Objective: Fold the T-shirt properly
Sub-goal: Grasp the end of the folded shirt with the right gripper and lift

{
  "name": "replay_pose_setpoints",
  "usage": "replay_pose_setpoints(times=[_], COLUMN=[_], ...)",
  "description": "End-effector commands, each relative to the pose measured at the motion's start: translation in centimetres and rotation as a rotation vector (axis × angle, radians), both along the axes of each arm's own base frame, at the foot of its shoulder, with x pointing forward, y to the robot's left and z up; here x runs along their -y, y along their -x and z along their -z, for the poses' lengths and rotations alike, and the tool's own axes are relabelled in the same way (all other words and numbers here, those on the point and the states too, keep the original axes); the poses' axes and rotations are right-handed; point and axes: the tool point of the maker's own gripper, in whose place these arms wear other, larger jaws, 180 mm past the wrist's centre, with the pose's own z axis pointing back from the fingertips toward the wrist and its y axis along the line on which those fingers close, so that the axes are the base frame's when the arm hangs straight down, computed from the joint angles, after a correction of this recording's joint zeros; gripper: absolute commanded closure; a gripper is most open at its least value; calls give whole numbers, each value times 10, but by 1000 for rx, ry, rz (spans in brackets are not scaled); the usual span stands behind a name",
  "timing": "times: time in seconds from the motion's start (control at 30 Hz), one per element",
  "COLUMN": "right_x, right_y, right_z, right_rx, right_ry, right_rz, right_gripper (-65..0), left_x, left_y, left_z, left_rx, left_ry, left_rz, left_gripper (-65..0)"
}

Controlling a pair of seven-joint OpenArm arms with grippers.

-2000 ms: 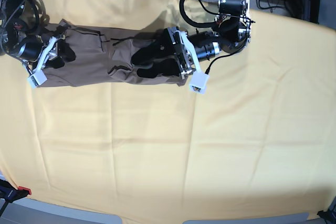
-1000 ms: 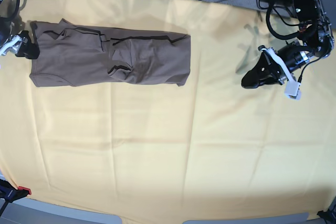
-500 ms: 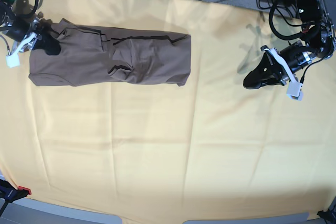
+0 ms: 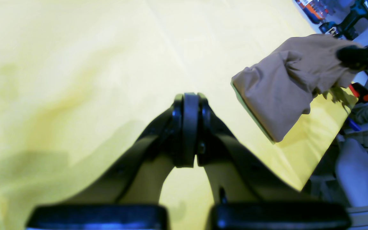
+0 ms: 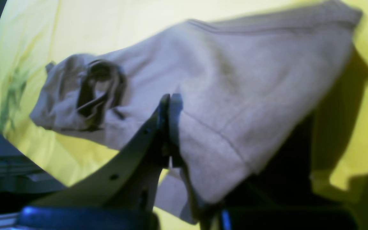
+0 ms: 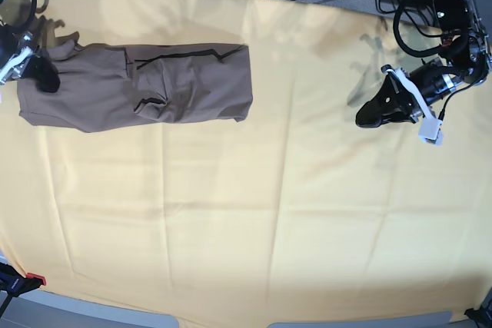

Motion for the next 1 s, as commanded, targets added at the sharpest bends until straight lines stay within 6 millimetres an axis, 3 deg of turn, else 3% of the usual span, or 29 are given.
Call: replay_pose_setpoints(times=[0.0,0.2,0.37,0.53,0.83,0.87,0.97], right_x=[-5,-75,-158,-227,-301,-307,-319], right_y=[-7,-7,-5,-3,-1,1,6], right_z=[-22,-60,-77,-62,-36,-33,-29], right_rx=[78,220,302,273,284,284,295], right_ry=[8,32,-26,-80,88,110,140], right_rz=[-25,-169,-376,-535,-748,-769,-807], right_gripper=[0,0,0,0,0,-21,-312], left_x=[-1,-1,-1,-1,-1,-1,-1], left_y=[-5,-5,-5,-5,-5,-5,-5], left_z=[-16,-16,-16,-16,-16,-16,-16], left_rx=[54,55,54,54,54,54,54], left_ry=[12,12,12,12,12,12,12], left_rz=[5,5,5,5,5,5,5], left_gripper=[0,0,0,0,0,0,0])
